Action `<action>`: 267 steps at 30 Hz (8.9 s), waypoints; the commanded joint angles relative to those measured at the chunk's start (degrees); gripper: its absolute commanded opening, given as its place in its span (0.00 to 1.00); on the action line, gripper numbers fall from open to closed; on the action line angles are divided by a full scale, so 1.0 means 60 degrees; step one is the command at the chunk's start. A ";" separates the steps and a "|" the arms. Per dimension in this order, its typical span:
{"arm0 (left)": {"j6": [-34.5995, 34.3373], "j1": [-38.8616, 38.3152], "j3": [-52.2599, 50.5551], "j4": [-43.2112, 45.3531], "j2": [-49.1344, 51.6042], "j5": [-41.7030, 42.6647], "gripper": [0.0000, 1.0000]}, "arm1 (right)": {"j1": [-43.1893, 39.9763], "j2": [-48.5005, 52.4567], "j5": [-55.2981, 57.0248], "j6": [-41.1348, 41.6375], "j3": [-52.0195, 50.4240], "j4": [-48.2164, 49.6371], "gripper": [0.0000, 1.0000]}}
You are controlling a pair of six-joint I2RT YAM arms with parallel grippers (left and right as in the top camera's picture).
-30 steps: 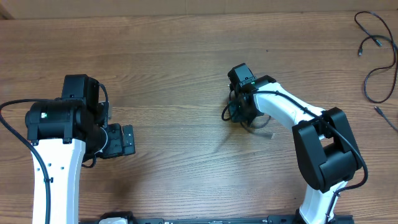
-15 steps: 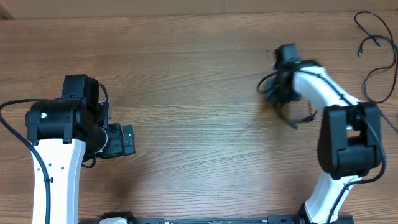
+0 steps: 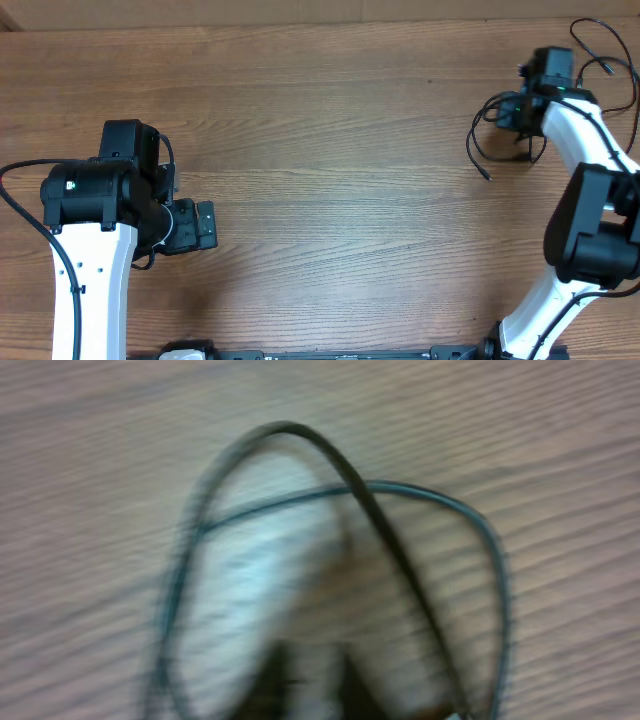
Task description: Untangle cables
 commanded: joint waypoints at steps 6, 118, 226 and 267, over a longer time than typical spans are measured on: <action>0.0215 0.0091 0.0117 -0.0011 0.0022 0.0066 1.00 | -0.0124 -0.0404 -0.1730 0.0255 0.0882 -0.0732 0.82; 0.0215 0.0091 0.0117 -0.0011 0.0022 0.0066 1.00 | 0.2269 -1.6309 -0.1151 0.2951 -0.4743 -0.1818 1.00; 0.0215 0.0091 0.0117 -0.0011 0.0022 0.0066 1.00 | 0.0958 -1.9398 -0.0936 -0.1319 -1.4083 0.5220 1.00; 0.1435 0.0091 -0.1191 0.3191 -0.6910 0.0947 1.00 | 0.0958 -1.9398 -0.0936 -0.1319 -1.4083 0.5224 1.00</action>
